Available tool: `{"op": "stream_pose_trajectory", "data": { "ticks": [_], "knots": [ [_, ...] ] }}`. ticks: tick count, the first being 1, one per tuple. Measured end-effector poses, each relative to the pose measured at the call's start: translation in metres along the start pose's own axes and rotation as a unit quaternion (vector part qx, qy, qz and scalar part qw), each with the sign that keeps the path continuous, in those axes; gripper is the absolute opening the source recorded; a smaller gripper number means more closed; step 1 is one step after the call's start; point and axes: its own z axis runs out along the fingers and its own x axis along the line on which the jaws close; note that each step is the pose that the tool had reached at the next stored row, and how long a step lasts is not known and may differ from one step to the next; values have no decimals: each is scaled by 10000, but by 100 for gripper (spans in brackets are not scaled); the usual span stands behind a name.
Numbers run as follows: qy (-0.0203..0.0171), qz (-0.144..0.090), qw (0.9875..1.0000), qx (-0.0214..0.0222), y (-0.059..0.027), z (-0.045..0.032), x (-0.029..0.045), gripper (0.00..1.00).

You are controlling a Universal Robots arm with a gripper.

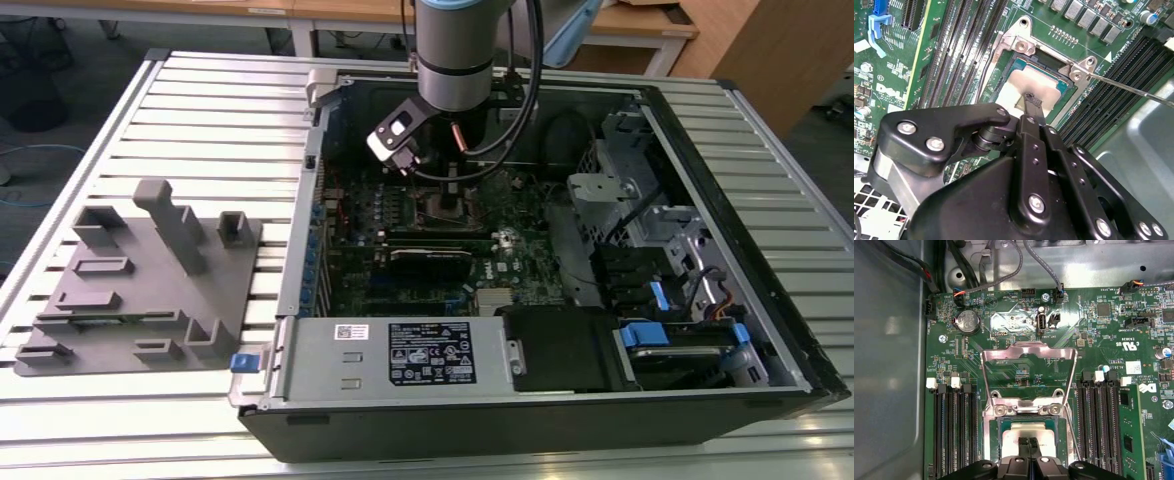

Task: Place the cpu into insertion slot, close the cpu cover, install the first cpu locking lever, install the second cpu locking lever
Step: 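Place the cpu into insertion slot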

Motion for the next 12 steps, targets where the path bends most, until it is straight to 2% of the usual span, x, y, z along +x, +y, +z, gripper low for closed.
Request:
{"op": "stream_pose_trajectory", "data": {
  "ticks": [1,3,4,8,12],
  "knots": [
    [-1,0,10000,19,0,1,1,11],
    [-7,2,9999,143,2,3,0,11],
    [-9,0,9998,177,2,3,0,11],
    [-9,1,9998,198,2,4,0,11],
    [-6,-38,9998,199,2,7,0,11]
  ]
}}
